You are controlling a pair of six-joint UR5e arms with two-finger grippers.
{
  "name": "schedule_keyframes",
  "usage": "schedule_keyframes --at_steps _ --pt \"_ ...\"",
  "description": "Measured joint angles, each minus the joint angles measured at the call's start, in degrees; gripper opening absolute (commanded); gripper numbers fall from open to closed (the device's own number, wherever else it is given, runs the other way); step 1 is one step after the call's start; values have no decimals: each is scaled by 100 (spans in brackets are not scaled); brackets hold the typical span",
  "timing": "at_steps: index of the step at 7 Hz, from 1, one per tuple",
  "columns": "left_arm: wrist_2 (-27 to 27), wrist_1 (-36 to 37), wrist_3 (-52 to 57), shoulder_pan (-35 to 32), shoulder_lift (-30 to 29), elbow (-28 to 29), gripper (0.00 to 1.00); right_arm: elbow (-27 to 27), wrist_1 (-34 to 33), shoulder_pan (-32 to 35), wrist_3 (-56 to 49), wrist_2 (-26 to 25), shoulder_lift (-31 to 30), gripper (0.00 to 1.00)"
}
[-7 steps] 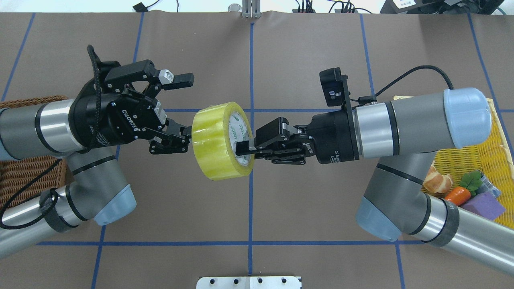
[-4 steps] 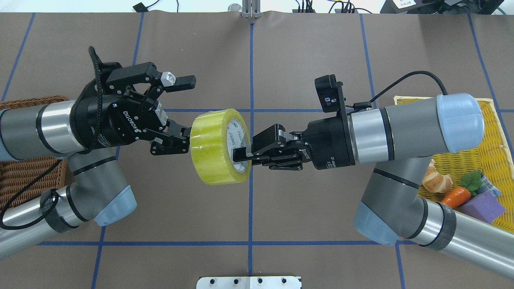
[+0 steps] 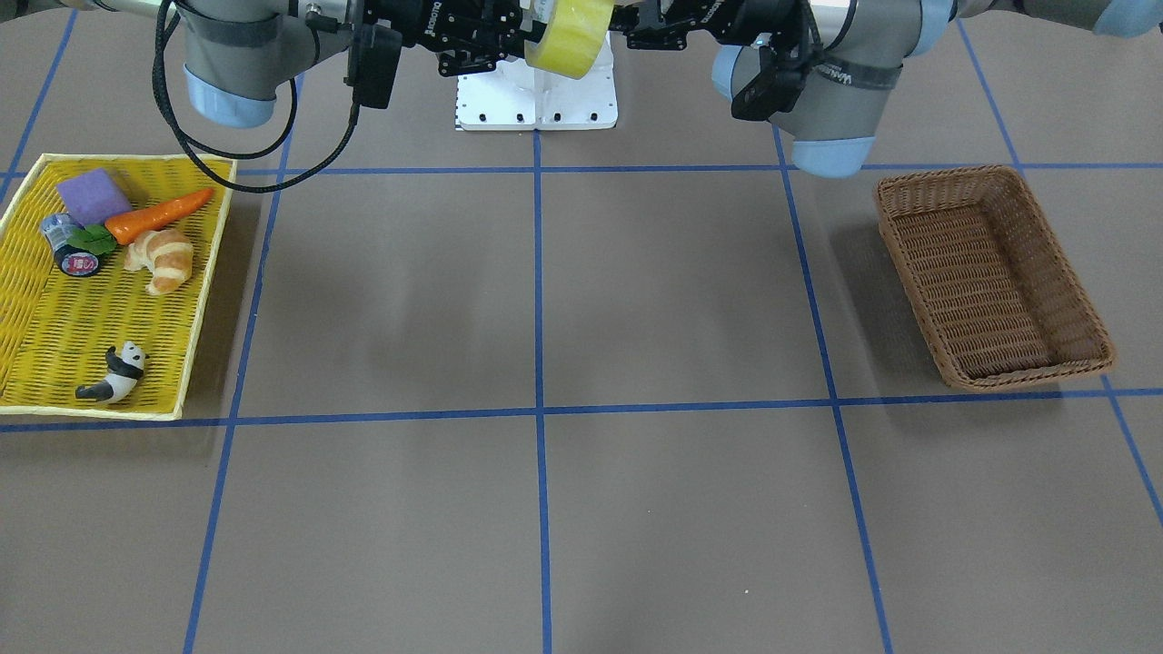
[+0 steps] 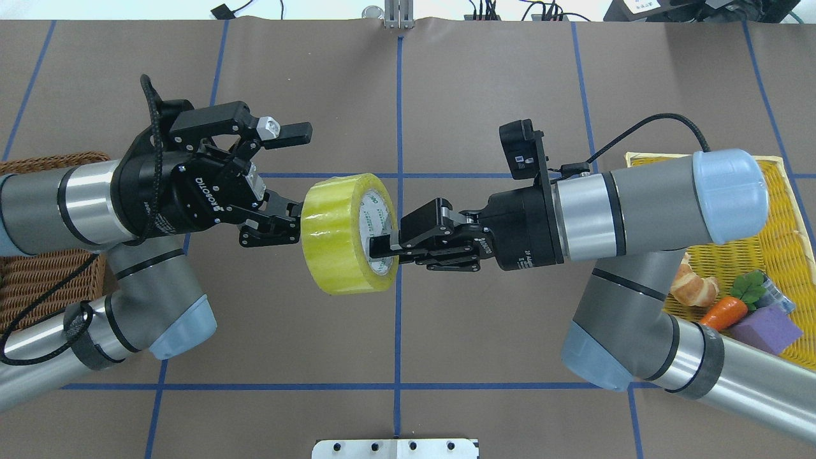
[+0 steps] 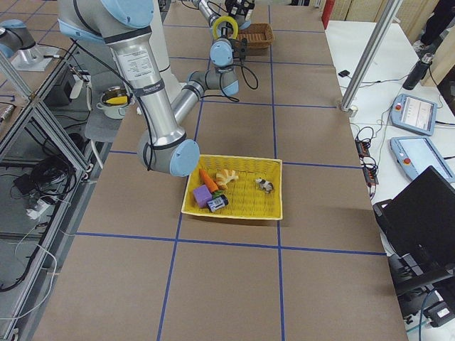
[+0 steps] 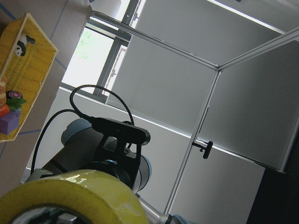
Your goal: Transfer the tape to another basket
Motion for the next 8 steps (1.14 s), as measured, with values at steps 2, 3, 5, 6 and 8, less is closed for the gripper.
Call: schedule_keyframes --at_steps 2,3,5,6,8 --pt "-1 -14 6 0 23 16 90 14 -1 7 -6 -25 12 0" --pt "-1 -19 9 3 30 16 90 14 -3 9 -8 -32 14 0" --pt "-1 -26 9 8 44 16 88 -4 -6 9 -9 -73 23 0" --pt "-4 -26 8 16 49 19 88 -15 -10 6 -9 -139 38 0" --pt "-7 -27 7 24 56 23 88 -27 -19 3 -9 -209 55 0"
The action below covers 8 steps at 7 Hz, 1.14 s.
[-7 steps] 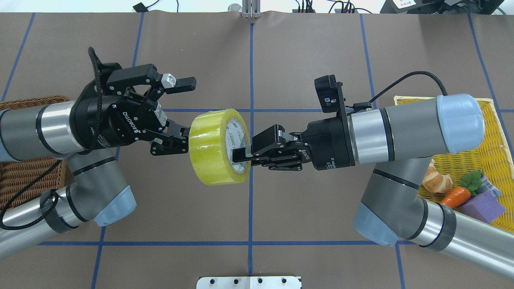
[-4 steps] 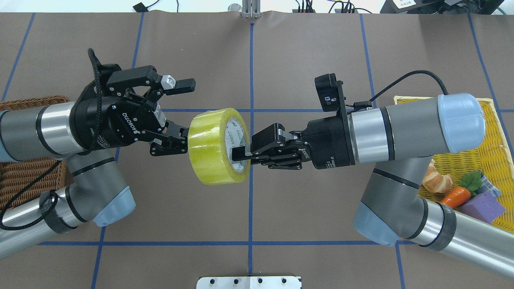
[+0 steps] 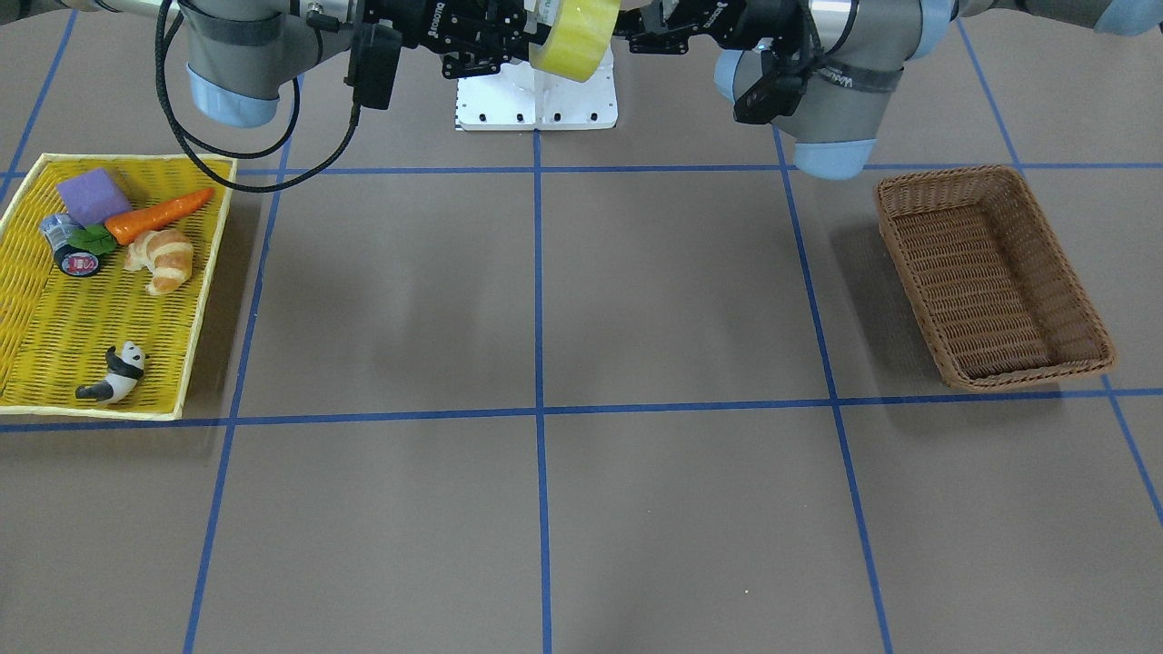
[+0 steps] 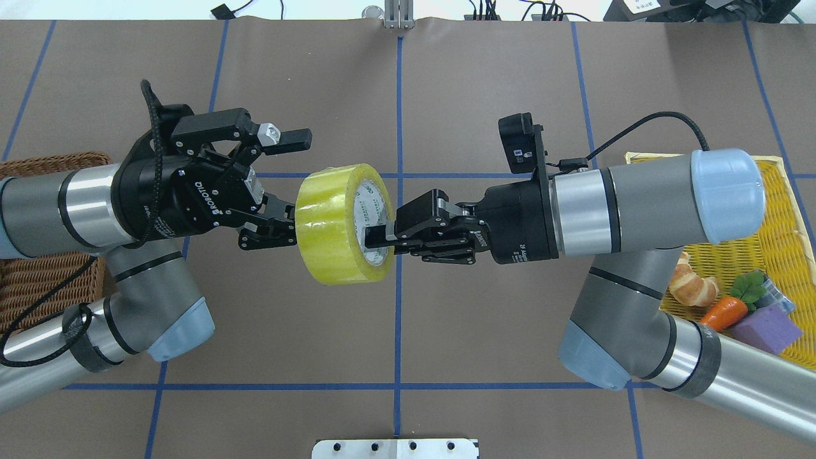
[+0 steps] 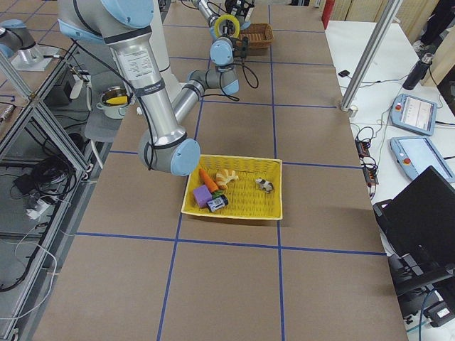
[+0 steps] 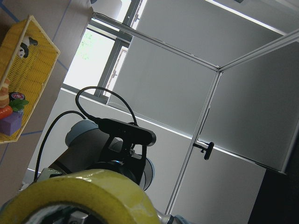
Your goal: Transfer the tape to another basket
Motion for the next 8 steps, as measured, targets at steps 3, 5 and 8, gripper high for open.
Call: schedule_keyframes --at_steps 3,5,8 --pt "6 0 -22 25 1 -18 71 -39 -3 -4 0 -54 4 0" --pt "6 0 -41 32 -4 -24 66 -50 -3 -8 0 -58 22 0" --pt "6 0 -44 37 -11 -25 37 -52 -3 -5 0 -60 33 42"
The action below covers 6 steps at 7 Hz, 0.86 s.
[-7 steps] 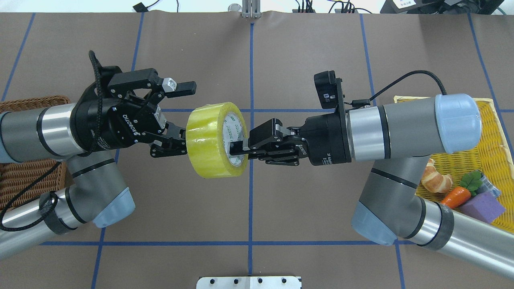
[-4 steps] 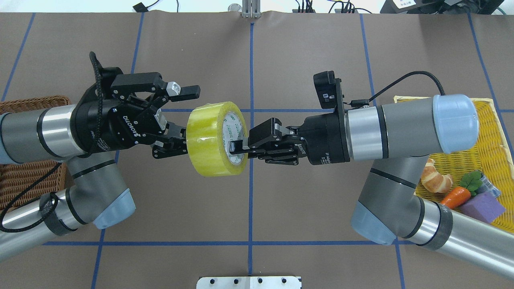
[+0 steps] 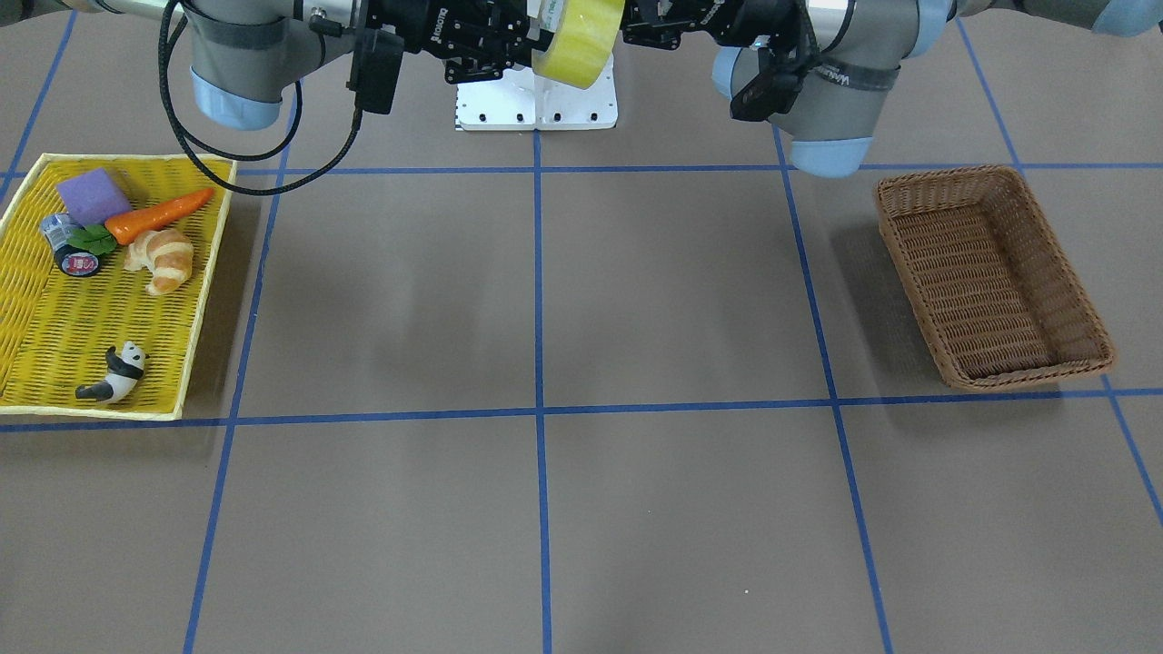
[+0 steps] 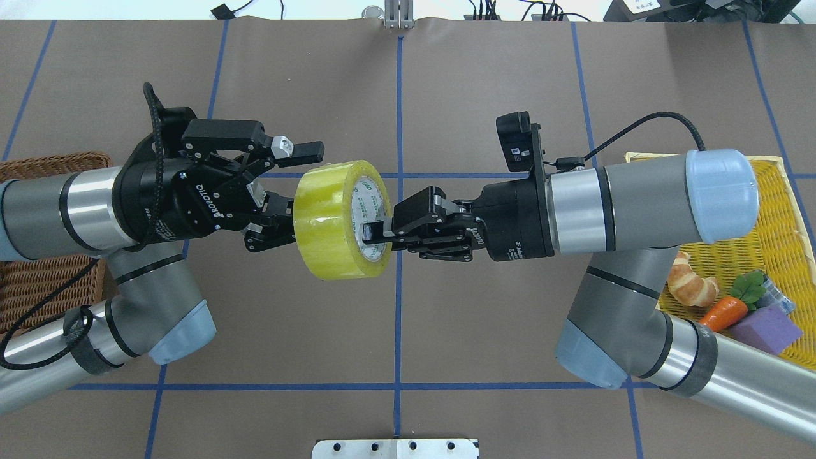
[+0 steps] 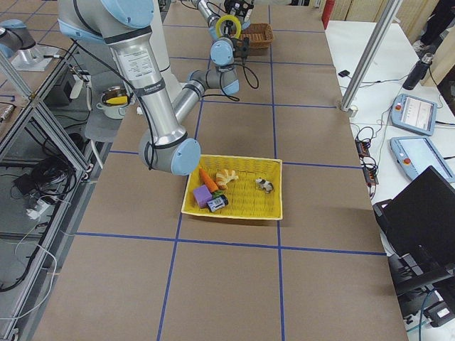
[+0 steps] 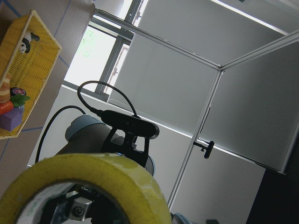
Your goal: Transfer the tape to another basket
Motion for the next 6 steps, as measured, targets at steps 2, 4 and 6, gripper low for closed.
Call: schedule_keyframes --at_steps 2,4,6 --pt "-4 -10 22 1 5 0 0 1 6 2 71 -60 8 100" --pt "-3 -260 59 1 35 33 0 13 14 -1 406 -243 52 100" --pt "-12 -507 63 1 80 69 0 12 11 3 498 -266 53 100"
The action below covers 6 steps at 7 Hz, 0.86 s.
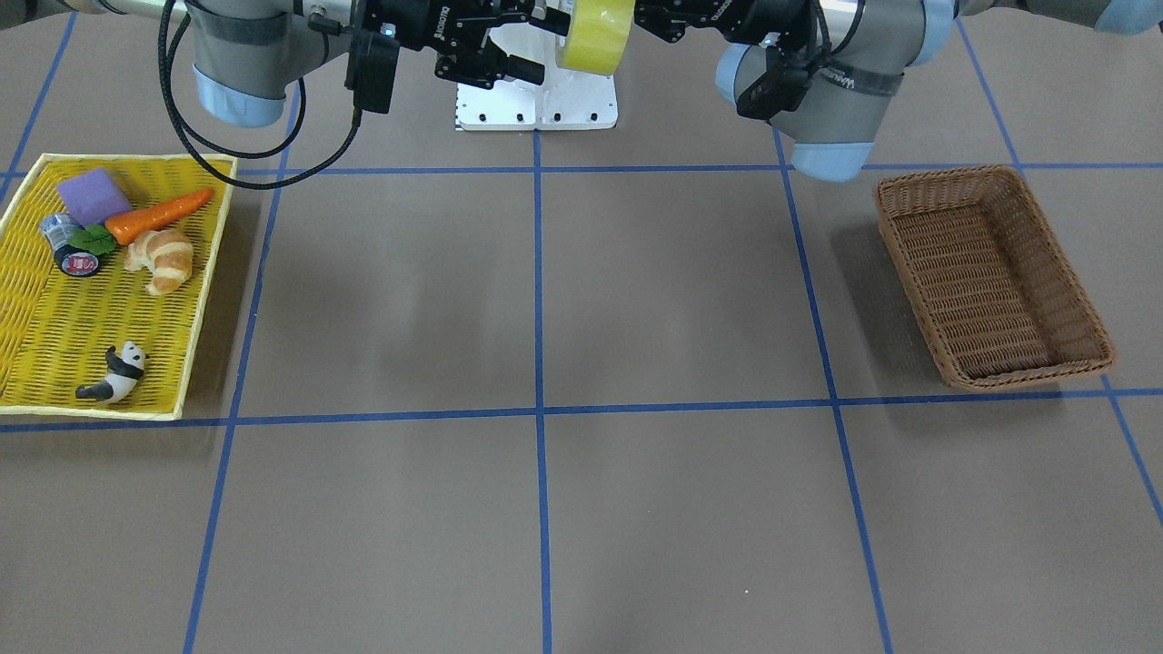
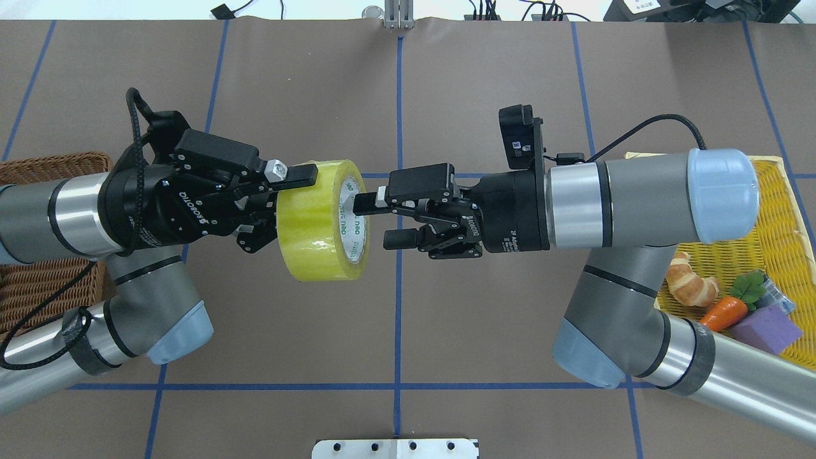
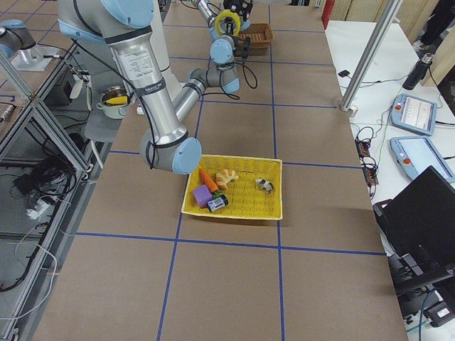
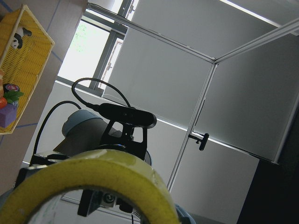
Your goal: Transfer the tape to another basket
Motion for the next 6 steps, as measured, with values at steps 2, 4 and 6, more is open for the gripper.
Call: schedule_keyframes --at_steps 2,4,6 --pt "-26 -39 47 -10 128 -7 0 -3 -18 123 -148 173 -162 100" --pt "-35 161 599 -76 322 -3 0 -109 -85 856 -604 834 -391 100" --pt "-54 1171 1820 -269 426 -21 0 -542 -412 2016 -1602 1772 -545 100"
